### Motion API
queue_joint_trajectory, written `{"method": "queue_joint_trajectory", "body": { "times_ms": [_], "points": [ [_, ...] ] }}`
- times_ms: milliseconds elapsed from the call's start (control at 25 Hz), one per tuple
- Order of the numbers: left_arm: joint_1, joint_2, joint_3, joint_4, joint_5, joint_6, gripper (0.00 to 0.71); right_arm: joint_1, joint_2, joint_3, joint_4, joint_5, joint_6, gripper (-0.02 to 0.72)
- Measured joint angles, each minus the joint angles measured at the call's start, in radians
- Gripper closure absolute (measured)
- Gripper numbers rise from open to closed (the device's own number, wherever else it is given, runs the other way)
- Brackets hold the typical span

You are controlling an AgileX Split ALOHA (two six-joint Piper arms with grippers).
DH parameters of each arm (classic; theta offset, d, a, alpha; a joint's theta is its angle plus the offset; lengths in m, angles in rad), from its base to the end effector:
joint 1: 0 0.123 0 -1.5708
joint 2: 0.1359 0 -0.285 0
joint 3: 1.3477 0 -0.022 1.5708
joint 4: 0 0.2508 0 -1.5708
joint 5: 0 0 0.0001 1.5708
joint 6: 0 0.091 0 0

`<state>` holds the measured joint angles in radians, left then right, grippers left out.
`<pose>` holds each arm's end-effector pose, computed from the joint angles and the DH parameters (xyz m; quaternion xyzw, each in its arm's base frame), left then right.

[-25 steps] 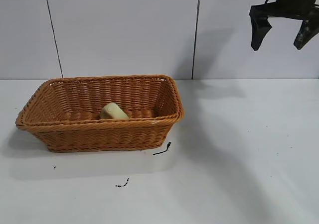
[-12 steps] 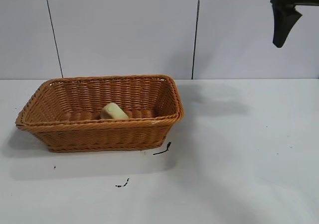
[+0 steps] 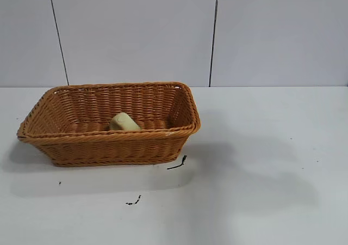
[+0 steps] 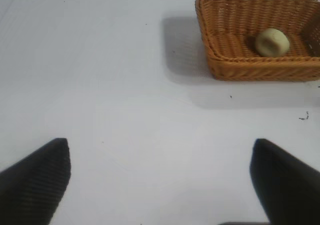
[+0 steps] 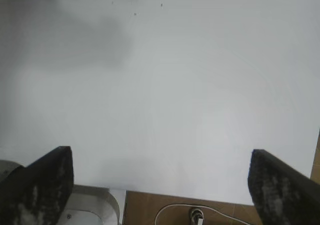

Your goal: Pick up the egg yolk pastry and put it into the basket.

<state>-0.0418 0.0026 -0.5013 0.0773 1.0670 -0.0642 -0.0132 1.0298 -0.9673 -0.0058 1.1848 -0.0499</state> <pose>-0.0047 0.0064 0.2774 -0.0112 0.8545 0.0111 0.5192 0.1741 -0.0028 0.3296 -0.0185 0.9788 -0.0093 0.2037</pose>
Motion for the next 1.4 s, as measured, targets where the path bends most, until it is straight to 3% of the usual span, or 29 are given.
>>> {"method": "queue_joint_trajectory", "body": {
  "times_ms": [240,560,960,1400],
  "points": [
    [0.000,0.000,0.000,0.000,0.000,0.000,0.014,0.000,-0.405,0.267,0.006,-0.127,-0.008,0.055],
    [0.000,0.000,0.000,0.000,0.000,0.000,0.014,0.000,-0.815,0.455,0.006,-0.147,-0.011,0.055],
    [0.000,0.000,0.000,0.000,0.000,0.000,0.014,0.000,-1.027,0.468,0.006,-0.159,-0.011,0.055],
    [0.000,0.000,0.000,0.000,0.000,0.000,0.014,0.000,-1.034,0.468,0.006,-0.159,-0.011,0.055]
  ]
}}
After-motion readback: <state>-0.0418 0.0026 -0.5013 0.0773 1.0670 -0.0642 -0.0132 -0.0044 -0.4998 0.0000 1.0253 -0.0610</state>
